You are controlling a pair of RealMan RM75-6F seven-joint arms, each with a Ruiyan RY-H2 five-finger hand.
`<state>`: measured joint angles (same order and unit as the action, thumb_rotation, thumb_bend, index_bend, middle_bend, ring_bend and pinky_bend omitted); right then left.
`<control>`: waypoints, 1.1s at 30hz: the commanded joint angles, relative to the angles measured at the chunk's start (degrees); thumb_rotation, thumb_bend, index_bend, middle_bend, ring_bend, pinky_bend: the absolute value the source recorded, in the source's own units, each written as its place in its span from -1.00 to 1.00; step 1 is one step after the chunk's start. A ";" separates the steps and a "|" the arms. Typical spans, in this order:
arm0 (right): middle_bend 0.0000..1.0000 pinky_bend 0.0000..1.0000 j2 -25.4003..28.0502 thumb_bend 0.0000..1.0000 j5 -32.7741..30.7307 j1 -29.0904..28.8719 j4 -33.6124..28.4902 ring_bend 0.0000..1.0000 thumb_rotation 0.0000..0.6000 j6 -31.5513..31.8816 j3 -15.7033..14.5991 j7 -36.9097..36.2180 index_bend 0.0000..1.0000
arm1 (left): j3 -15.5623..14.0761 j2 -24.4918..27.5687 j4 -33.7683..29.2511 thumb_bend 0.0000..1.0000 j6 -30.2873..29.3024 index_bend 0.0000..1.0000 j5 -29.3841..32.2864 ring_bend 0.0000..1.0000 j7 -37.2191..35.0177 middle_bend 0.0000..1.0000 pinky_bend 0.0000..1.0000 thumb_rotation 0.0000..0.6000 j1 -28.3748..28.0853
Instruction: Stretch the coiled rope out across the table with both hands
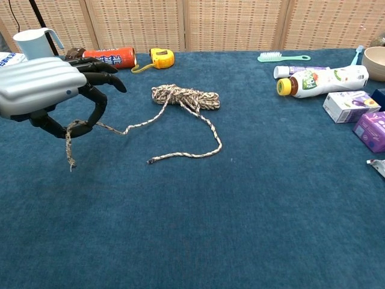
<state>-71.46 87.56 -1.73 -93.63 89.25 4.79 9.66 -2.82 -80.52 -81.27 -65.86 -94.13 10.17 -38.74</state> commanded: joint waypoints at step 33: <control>-0.15 -0.16 -6.23 -0.01 10.42 -29.46 7.30 -0.09 1.00 -26.66 3.85 -18.19 -0.36 | 3.73 10.25 -5.60 -0.06 -0.95 0.49 2.32 -1.00 -2.67 -0.59 -1.00 1.00 2.34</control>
<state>-76.66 97.48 -29.96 -87.27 63.68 8.48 -7.79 0.84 -70.29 -86.88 -66.88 -91.88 7.51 -36.34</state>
